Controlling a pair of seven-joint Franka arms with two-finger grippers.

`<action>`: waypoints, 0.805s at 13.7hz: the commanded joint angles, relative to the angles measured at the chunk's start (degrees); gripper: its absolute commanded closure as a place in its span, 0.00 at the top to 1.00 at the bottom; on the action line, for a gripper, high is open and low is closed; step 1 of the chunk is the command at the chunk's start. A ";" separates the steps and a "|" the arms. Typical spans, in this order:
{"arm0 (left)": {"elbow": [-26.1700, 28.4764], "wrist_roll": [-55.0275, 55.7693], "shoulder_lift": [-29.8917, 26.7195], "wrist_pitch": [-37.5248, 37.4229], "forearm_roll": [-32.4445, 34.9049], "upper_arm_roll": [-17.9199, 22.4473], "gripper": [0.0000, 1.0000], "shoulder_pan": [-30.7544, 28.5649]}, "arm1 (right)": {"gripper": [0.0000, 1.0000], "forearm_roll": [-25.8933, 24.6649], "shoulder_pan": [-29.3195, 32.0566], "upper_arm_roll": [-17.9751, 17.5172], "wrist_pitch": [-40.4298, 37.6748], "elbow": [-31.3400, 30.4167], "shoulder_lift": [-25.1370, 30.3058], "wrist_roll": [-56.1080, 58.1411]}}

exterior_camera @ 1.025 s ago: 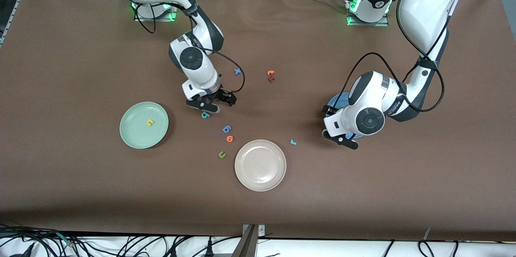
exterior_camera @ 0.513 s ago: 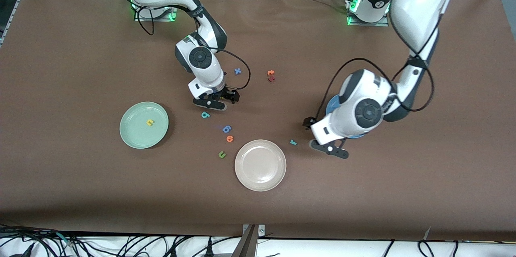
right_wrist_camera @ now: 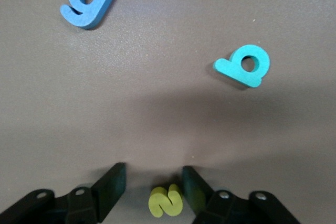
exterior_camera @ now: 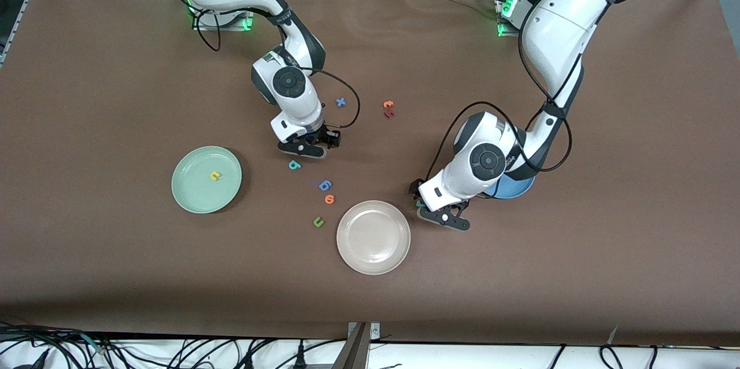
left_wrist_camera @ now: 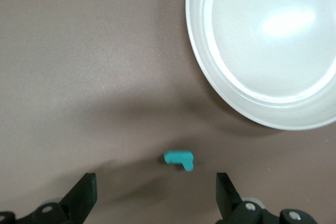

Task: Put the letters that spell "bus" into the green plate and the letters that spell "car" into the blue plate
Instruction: 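Grasp the teal r with the left gripper while the right gripper grasps yellow 2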

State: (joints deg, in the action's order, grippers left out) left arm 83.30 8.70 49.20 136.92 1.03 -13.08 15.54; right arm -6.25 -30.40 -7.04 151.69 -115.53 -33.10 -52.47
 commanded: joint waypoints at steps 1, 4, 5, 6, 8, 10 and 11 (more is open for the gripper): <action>-2.44 -3.24 2.21 1.77 -0.15 1.21 1.00 1.42 | 0.50 -1.31 -0.10 0.09 0.63 -0.66 -0.65 -0.88; -2.44 -4.39 2.83 3.45 0.99 1.21 0.99 3.27 | 0.53 -1.31 -0.36 0.01 0.72 -0.75 -0.65 -1.23; -2.35 -4.39 2.74 3.45 2.82 1.12 0.96 3.53 | 0.59 -1.40 -0.71 0.01 0.63 -0.84 -0.65 -1.14; -2.35 -4.48 2.74 3.45 4.49 1.12 0.89 3.62 | 0.61 -1.49 -0.88 -0.08 0.54 -0.93 -0.65 -0.62; -2.26 -4.48 2.92 3.45 5.21 1.12 0.67 3.70 | 0.61 -1.75 -0.89 -0.87 0.36 -1.28 -0.65 1.66; -2.26 -4.48 3.00 3.45 5.30 1.12 0.57 3.79 | 0.61 -1.75 -0.89 -1.05 0.10 -1.54 -0.56 4.65; -2.26 -4.48 3.18 3.45 5.21 1.12 0.57 3.79 | 0.61 -1.75 -0.89 -1.05 0.10 -1.54 -0.65 4.84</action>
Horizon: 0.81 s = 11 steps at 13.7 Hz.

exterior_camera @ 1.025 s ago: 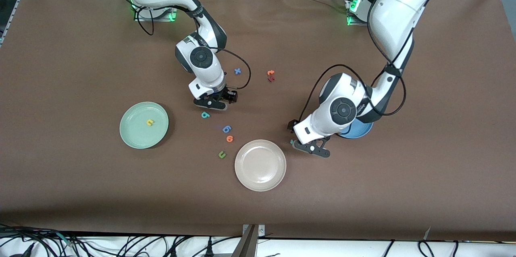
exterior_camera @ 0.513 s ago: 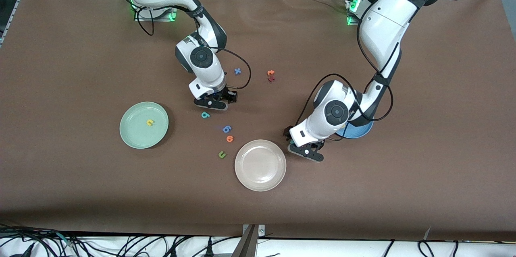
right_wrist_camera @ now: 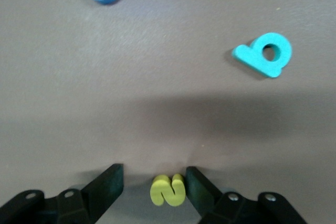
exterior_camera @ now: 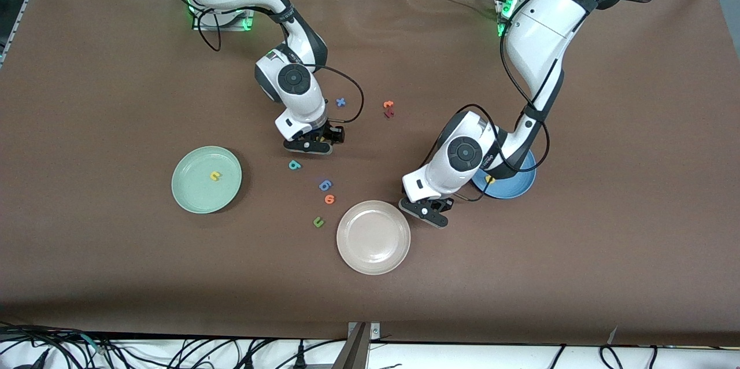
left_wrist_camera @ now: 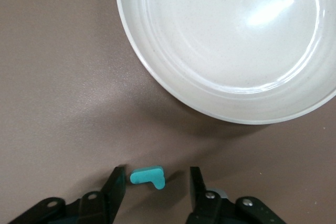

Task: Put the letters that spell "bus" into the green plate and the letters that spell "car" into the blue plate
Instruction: 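Grasp the teal r with the left gripper while the right gripper grasps yellow 2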

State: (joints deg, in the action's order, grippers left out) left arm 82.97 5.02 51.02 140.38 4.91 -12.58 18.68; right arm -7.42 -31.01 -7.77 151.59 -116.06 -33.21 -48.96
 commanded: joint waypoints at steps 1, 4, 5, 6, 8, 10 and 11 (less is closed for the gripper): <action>-1.94 -0.80 1.54 -0.02 1.33 0.62 0.56 0.74 | 0.60 -0.58 -0.28 -0.23 0.37 -1.19 -0.54 1.32; -1.85 -0.80 1.63 -0.02 2.02 0.71 0.51 1.01 | 0.43 -0.58 -0.28 -0.23 0.37 -1.45 -0.45 1.41; -1.85 -0.71 1.63 -0.02 2.99 0.62 0.44 0.92 | 0.32 -0.58 -0.28 -0.23 0.37 -1.36 -0.54 1.32; -1.85 -0.71 1.63 -0.02 3.34 0.62 0.33 0.83 | 0.24 -0.58 -0.28 -0.23 0.37 -1.36 -0.45 1.32; -1.85 -0.53 1.45 -0.11 3.35 0.62 0.20 0.48 | 0.11 -0.50 -0.19 -0.06 0.46 -1.19 -0.45 1.41; -1.85 -0.45 0.84 -1.16 3.35 0.62 0.16 0.13 | 0.07 -0.49 -0.02 1.08 0.37 -0.49 0.33 3.15; -1.85 -0.36 0.14 -3.25 3.26 0.71 0.16 0.13 | 0.07 -0.15 0.33 1.96 -0.24 -0.40 1.47 5.17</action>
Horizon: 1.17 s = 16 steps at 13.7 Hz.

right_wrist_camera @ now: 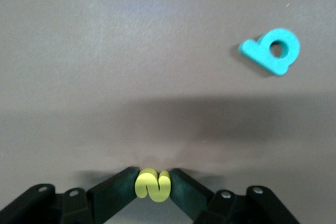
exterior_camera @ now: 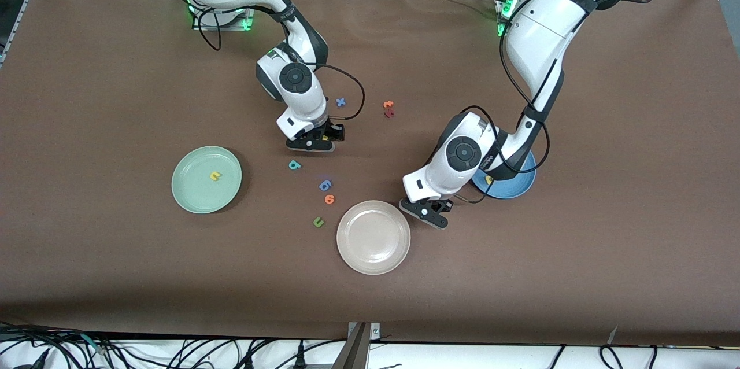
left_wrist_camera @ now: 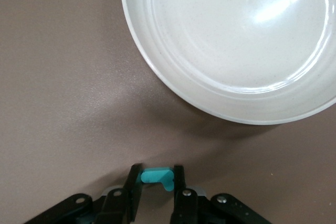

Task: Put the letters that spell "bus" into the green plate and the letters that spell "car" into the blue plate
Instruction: 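Grasp the teal r with the left gripper while the right gripper grasps yellow 2, then drop the teal r on the blue plate while the right gripper drops 2 on green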

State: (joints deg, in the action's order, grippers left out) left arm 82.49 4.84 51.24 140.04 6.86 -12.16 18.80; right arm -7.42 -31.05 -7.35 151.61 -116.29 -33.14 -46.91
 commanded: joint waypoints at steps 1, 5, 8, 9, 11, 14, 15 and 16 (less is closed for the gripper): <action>-1.55 -0.27 -0.96 -5.72 1.31 0.29 0.16 -0.25 | 0.07 -0.05 0.98 2.33 -2.09 -0.08 2.54 5.76; -1.46 -0.45 -6.66 -18.37 0.61 -1.02 0.17 -4.38 | 0.08 1.97 5.37 5.58 -9.56 0.36 7.29 20.77; -0.94 -0.97 -9.75 -31.28 0.61 -1.02 0.18 -8.14 | 0.08 6.53 13.27 6.29 -12.91 0.36 9.75 37.37; -0.58 -3.32 -10.45 -35.07 0.69 -1.02 0.18 -9.55 | 0.08 7.94 15.29 7.08 -13.79 0.45 10.11 42.21; 1.25 -11.14 -10.46 -37.91 1.31 -0.15 0.18 -10.88 | 0.08 8.30 16.19 11.28 -14.15 0.45 10.03 50.75; 6.87 -11.17 -10.54 -37.57 1.31 -0.59 0.17 -12.74 | 0.08 8.22 18.47 12.36 -13.37 0.45 8.01 54.29; 8.11 -11.08 -10.72 -37.56 1.31 -0.76 0.18 -13.17 | 0.09 8.13 19.26 12.36 -12.32 0.54 6.87 54.99; 9.95 -10.99 -11.77 -37.65 0.96 -0.76 0.19 -13.09 | 0.09 8.30 19.53 12.36 -11.00 0.45 6.25 56.04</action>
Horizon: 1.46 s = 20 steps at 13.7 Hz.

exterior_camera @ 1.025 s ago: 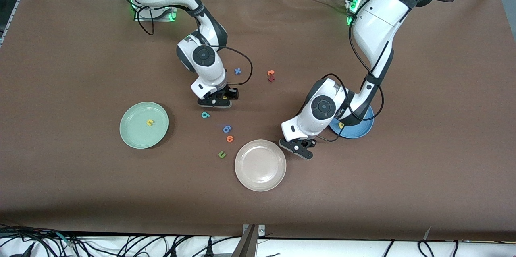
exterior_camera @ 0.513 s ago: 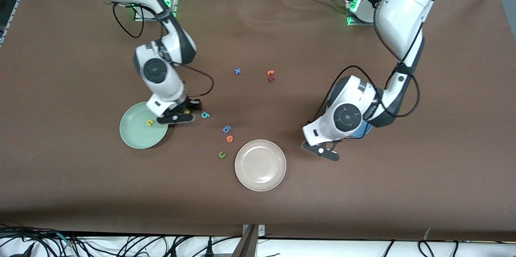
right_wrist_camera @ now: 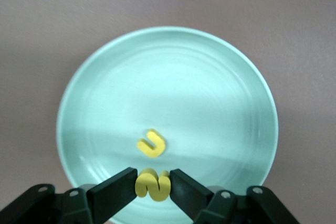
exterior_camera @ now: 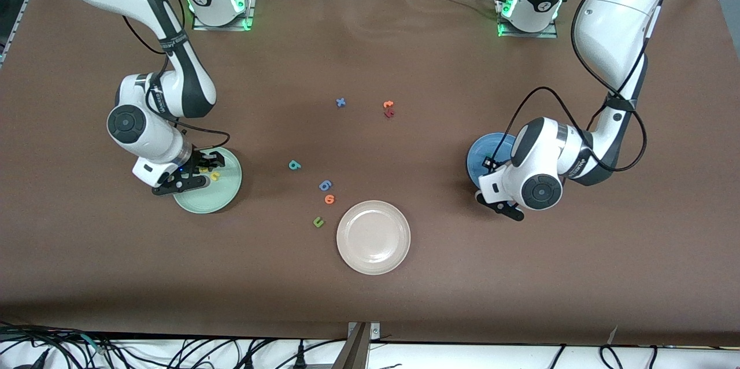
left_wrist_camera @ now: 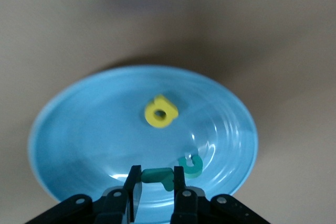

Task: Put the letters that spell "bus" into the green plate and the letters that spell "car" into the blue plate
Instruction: 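Drop the teal r on the blue plate while the right gripper drops 2 on green, then return the left arm to rest while the right gripper reaches the teal b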

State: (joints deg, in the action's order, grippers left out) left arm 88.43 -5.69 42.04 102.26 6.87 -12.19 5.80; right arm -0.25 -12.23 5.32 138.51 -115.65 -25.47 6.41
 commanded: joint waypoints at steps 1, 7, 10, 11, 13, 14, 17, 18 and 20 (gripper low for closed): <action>5.60 -0.46 -3.53 0.22 0.52 -0.82 0.22 -0.09 | 0.13 1.13 0.72 -0.22 2.46 -0.19 -1.77 2.99; 5.62 -0.55 -4.07 0.22 0.51 -1.08 1.00 -0.09 | 0.87 1.13 0.90 -0.22 2.38 -0.11 -1.95 2.38; 4.48 -1.07 -4.77 0.13 0.43 -1.08 1.00 -0.27 | 0.87 1.31 0.90 -0.22 0.11 0.07 0.76 2.20; 4.30 -1.16 -5.55 0.13 0.43 -1.08 1.00 -0.27 | 0.87 1.74 0.81 -0.40 -1.30 0.07 1.73 0.98; 3.86 -0.55 -7.75 0.13 0.08 -1.08 1.00 -0.44 | 0.87 3.85 -0.76 -1.71 -1.32 -0.02 2.36 -5.24; 2.81 -0.55 -8.89 -0.04 -1.14 -0.91 1.00 -0.53 | 0.87 4.03 -1.99 -2.76 -0.71 -0.02 2.18 -10.84; 2.19 0.68 -15.56 -1.26 -3.17 -0.73 1.00 -1.76 | 0.87 4.03 -7.35 -5.31 5.43 -0.02 -0.79 -31.30; 2.10 0.68 -17.58 -3.80 -3.09 -0.73 1.00 -2.11 | 0.87 3.77 -10.06 -5.41 9.11 -0.02 -2.64 -37.55; 1.57 0.77 -22.68 -8.63 -3.09 -0.12 1.00 -2.20 | 0.87 3.16 -14.03 -5.41 13.96 0.07 -5.63 -43.14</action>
State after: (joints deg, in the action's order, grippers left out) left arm 88.69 -5.12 25.13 97.33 5.27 -12.80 3.95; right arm 2.79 -23.54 -0.54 148.33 -115.72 -28.15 -31.92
